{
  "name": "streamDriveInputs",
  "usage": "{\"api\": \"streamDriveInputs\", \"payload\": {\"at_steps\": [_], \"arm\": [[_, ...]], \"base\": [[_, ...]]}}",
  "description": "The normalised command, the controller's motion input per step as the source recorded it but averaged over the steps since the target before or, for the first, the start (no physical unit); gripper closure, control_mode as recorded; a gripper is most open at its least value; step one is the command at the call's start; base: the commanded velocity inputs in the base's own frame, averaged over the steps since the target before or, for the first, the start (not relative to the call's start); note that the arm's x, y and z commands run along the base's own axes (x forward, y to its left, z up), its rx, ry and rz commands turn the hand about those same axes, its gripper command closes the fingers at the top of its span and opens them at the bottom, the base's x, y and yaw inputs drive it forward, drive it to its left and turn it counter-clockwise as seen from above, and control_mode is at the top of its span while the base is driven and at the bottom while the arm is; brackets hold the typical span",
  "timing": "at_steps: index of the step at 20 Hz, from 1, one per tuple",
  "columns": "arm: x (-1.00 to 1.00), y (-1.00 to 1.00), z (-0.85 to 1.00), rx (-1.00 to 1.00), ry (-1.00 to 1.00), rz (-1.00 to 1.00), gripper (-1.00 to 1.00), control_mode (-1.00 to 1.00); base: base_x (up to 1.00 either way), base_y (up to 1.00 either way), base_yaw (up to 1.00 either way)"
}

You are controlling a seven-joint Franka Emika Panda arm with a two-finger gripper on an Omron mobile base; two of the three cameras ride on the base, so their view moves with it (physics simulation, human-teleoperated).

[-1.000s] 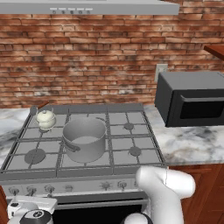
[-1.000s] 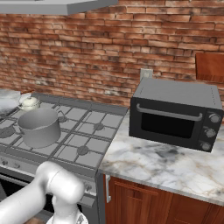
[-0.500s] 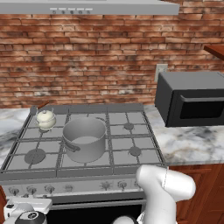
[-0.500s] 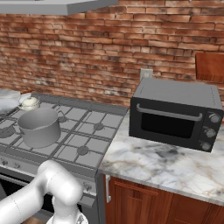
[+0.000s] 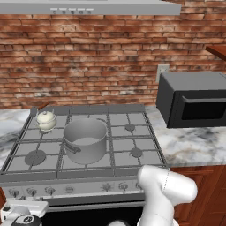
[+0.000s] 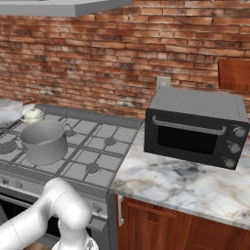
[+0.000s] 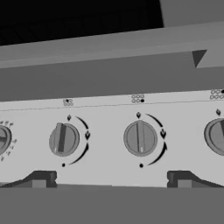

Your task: Pick the kettle from the cabinet and place it on a stove burner. Then pick the pot from the counter and place it on another stove burner. Finally, turn both burners on.

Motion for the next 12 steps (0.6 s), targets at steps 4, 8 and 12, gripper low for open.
{"api": "streamDriveInputs", "payload": {"at_steps": [4, 8, 12], "arm": [[0.15, 0.03, -0.14, 0.00, 0.00, 0.00, -1.00, -1.00], [0.19, 0.00, -0.08, 0.00, 0.00, 0.00, -1.00, -1.00], [0.19, 0.03, -0.07, 0.00, 0.00, 0.00, -1.00, -1.00]], "base": [[0.00, 0.00, 0.00], [0.00, 0.00, 0.00], [0.00, 0.00, 0.00]]}}
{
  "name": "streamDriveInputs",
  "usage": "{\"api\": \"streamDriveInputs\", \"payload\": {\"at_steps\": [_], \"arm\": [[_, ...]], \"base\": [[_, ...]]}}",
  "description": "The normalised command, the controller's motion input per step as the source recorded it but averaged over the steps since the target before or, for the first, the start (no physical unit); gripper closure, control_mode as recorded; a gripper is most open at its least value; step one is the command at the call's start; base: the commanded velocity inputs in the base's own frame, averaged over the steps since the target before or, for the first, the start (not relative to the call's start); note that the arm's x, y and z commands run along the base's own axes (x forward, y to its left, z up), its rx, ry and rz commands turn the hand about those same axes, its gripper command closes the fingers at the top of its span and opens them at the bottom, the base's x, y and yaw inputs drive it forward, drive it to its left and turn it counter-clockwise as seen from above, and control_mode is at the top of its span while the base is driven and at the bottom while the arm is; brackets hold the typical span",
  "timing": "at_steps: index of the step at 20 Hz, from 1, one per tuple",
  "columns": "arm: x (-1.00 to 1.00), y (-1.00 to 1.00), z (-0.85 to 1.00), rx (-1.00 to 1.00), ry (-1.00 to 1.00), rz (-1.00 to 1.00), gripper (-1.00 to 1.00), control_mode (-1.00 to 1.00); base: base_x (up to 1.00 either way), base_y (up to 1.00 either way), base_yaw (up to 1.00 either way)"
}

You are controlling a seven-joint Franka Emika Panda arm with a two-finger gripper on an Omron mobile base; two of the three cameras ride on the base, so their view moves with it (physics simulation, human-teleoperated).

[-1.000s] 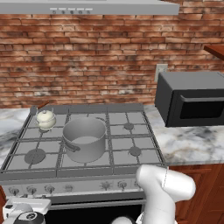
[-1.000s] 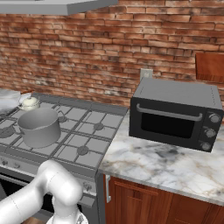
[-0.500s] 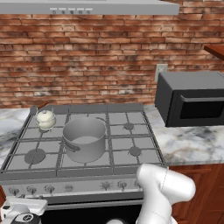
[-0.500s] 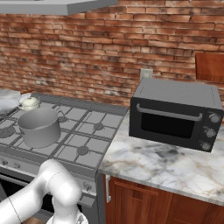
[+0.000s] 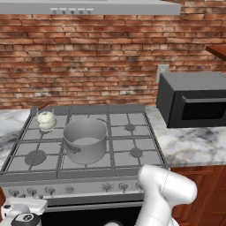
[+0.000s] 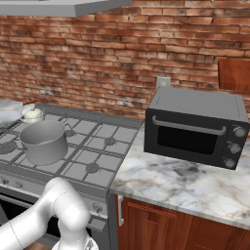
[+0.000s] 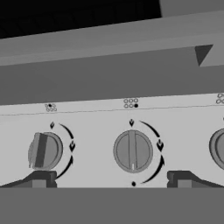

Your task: Pick the kettle from the cabinet and place it on a stove burner. Then pick the pot from the counter and place it on another stove burner. Finally, turn both burners on.

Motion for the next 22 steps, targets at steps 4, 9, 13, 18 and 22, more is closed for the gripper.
{"api": "streamDriveInputs", "payload": {"at_steps": [4, 9, 13, 18, 22], "arm": [[0.15, 0.08, -0.12, 0.00, 0.00, 0.00, -1.00, -1.00], [0.12, 0.15, -0.15, 0.00, -0.01, 0.00, -1.00, -1.00], [0.14, 0.16, -0.17, 0.00, -0.01, 0.00, -1.00, -1.00], [0.07, 0.11, -0.12, 0.00, -0.02, 0.00, -1.00, -1.00], [0.04, 0.07, -0.03, 0.00, -0.04, 0.00, -1.00, -1.00]], "base": [[0.00, 0.00, 0.00], [0.00, 0.00, 0.00], [0.00, 0.00, 0.00], [0.00, 0.00, 0.00], [0.00, 0.00, 0.00]]}}
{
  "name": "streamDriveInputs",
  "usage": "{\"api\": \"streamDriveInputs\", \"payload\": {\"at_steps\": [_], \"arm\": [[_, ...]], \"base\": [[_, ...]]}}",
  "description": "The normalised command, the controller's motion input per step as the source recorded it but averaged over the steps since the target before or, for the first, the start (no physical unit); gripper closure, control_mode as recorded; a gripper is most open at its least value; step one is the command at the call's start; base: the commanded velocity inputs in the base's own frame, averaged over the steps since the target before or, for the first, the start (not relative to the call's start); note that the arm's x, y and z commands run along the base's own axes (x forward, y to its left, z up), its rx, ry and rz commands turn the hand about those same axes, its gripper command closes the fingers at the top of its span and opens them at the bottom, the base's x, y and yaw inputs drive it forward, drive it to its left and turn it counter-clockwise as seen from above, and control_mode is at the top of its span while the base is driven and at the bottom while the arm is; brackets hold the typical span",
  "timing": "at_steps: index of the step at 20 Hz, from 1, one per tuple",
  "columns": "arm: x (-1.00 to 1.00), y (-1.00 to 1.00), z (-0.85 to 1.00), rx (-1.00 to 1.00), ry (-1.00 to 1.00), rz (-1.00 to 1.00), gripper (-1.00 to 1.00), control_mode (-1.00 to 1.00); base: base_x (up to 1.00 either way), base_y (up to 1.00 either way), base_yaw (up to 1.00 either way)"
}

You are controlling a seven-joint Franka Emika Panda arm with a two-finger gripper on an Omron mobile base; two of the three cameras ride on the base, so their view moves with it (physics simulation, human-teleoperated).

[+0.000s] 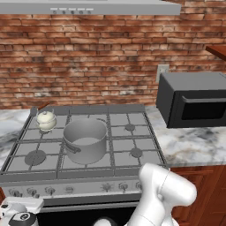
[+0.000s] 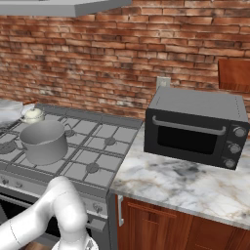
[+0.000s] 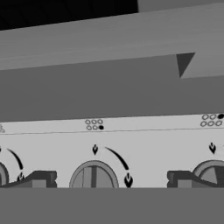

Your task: Pick the kettle from the cabinet and place it on a stove burner. Then pick the pot from the counter and place it on another stove burner. Finally, turn both burners on.

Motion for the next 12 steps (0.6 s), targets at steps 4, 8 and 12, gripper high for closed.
{"api": "streamDriveInputs", "payload": {"at_steps": [4, 8, 12], "arm": [[0.00, 0.01, 0.00, 0.00, -0.05, 0.00, -1.00, -1.00], [0.00, -0.01, 0.00, 0.00, -0.05, 0.00, -1.00, -1.00], [0.00, -0.07, 0.00, 0.00, -0.03, 0.00, -1.00, -1.00]], "base": [[0.00, 0.00, 0.00], [0.00, 0.00, 0.00], [0.00, 0.00, 0.00]]}}
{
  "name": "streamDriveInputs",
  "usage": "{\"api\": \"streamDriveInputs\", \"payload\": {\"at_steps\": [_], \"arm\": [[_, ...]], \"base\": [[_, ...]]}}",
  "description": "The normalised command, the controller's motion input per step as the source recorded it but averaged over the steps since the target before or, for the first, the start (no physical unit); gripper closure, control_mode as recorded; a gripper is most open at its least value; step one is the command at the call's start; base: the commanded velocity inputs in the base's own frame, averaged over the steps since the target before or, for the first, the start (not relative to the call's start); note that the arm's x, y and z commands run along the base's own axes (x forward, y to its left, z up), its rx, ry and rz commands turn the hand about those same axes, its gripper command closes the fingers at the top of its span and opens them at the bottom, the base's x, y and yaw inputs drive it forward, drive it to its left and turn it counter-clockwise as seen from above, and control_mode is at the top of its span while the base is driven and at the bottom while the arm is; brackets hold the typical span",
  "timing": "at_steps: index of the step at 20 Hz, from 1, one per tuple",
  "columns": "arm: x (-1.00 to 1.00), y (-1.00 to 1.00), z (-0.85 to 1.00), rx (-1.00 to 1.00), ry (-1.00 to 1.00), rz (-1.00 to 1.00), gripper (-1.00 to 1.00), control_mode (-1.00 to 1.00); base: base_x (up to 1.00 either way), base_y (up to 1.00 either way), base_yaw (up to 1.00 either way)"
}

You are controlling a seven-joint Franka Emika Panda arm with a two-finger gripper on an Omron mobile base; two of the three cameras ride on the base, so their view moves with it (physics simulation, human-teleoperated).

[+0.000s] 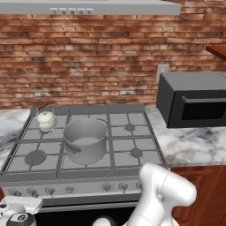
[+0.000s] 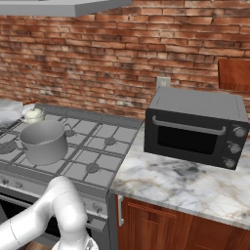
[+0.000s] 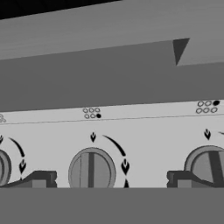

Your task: Pick the kettle from the cabinet and place it on a stove burner. Then pick the pot from the counter and place it on another stove burner. Finally, turn both burners on.

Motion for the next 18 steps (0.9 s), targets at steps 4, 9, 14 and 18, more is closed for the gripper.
{"api": "streamDriveInputs", "payload": {"at_steps": [4, 9, 14, 18], "arm": [[0.00, -0.12, 0.00, 0.00, -0.01, 0.00, -1.00, -1.00], [-0.03, -0.17, -0.05, 0.00, 0.00, 0.00, -1.00, -1.00], [-0.01, -0.17, -0.03, 0.00, 0.00, 0.00, -1.00, -1.00], [0.02, -0.05, 0.00, 0.00, 0.00, 0.00, -1.00, -1.00]], "base": [[0.00, 0.00, 0.00], [0.00, 0.00, 0.00], [0.00, 0.00, 0.00], [0.00, 0.00, 0.00]]}}
